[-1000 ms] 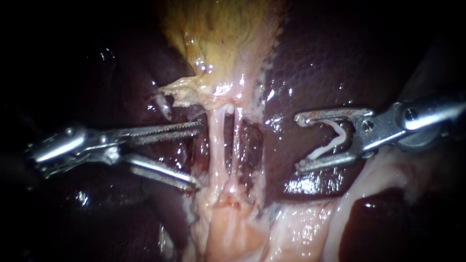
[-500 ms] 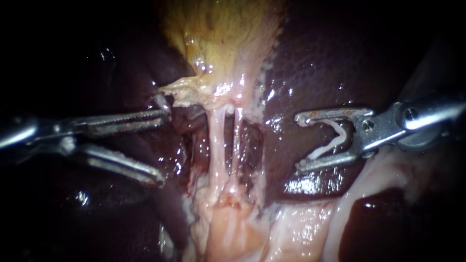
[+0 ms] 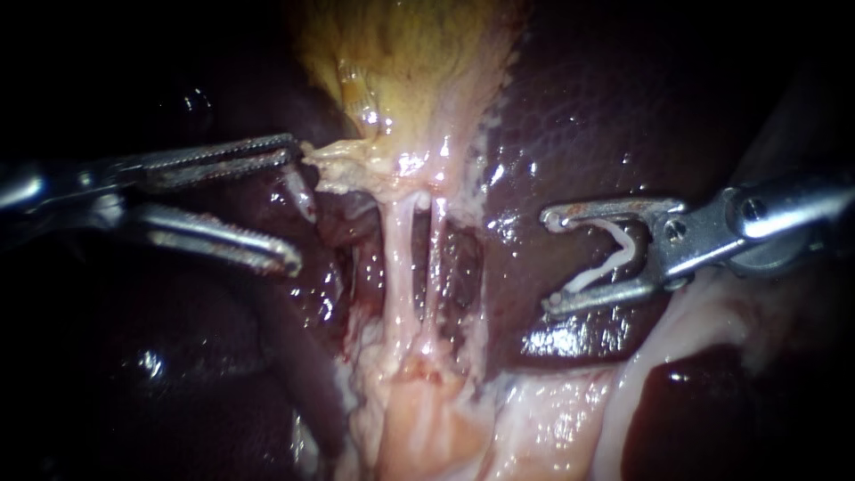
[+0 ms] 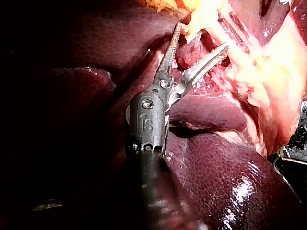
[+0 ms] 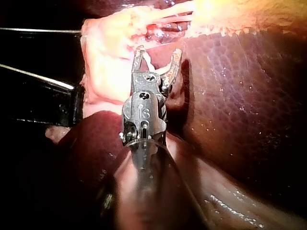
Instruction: Grabbing gallbladder
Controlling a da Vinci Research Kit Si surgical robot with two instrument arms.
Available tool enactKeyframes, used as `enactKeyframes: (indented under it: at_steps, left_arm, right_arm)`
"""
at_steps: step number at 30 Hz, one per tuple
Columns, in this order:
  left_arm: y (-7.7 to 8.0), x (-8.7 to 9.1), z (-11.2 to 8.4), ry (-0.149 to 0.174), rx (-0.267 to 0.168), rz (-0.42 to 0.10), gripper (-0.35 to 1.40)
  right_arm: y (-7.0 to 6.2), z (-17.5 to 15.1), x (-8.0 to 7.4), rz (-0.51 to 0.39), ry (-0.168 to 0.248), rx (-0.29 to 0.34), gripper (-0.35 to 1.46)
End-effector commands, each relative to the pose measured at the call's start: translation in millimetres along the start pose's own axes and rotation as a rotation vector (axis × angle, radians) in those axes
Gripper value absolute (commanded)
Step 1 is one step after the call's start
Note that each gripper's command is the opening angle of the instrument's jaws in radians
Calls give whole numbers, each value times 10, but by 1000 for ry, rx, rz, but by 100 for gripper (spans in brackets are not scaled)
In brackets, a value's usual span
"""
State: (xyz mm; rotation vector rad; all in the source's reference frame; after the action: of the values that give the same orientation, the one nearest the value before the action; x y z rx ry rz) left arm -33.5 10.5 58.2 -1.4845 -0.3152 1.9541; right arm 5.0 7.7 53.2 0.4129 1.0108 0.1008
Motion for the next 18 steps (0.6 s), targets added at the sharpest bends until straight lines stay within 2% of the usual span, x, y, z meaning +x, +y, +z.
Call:
enactKeyframes:
  at_steps: [1,9,15,18]
  left_arm:
    - [-2,-2,5,0,2,7,59]
    - [-8,-2,32,-2,15,59,52]
    - [-16,-6,45,-2,21,71,47]
    - [-18,-9,48,-1,22,72,37]
  right_arm:
    - [0,0,0,0,0,0,48]
    - [0,0,0,0,0,0,48]
    - [0,1,1,0,0,0,48]
    - [0,1,1,0,0,0,48]
